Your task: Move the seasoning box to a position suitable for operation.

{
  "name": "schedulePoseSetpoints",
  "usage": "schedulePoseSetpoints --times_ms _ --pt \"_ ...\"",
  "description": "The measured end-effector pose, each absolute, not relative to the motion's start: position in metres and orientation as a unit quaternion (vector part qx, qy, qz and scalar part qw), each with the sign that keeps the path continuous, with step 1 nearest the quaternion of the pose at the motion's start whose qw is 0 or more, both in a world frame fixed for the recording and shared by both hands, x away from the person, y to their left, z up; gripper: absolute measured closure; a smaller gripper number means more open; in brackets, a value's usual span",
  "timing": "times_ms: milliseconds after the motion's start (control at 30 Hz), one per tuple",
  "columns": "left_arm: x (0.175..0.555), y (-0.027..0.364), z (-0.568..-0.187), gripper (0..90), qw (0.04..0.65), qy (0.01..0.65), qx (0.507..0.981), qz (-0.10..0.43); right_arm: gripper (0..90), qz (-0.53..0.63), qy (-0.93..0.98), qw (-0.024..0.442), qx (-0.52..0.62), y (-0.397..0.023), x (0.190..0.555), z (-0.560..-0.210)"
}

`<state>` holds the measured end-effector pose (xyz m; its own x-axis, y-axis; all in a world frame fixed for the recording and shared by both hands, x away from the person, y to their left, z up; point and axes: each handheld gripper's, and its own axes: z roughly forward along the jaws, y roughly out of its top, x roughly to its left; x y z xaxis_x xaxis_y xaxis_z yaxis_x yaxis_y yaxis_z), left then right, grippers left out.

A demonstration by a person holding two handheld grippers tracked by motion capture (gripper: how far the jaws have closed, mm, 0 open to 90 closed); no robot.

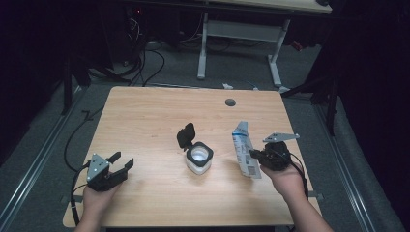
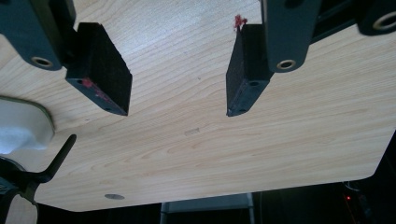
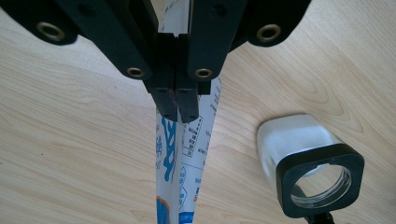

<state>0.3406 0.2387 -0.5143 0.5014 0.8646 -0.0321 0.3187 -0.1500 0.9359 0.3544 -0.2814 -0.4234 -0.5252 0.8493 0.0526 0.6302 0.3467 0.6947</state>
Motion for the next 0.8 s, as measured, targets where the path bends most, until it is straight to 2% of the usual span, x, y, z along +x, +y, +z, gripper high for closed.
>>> schedulePoseSetpoints --times_ms 800 --pt "0.339 0.229 -0.519 37.8 0.477 0.394 0.744 0.253 90.0 0.407 0.763 0.211 0.456 -0.289 0.34 -0.435"
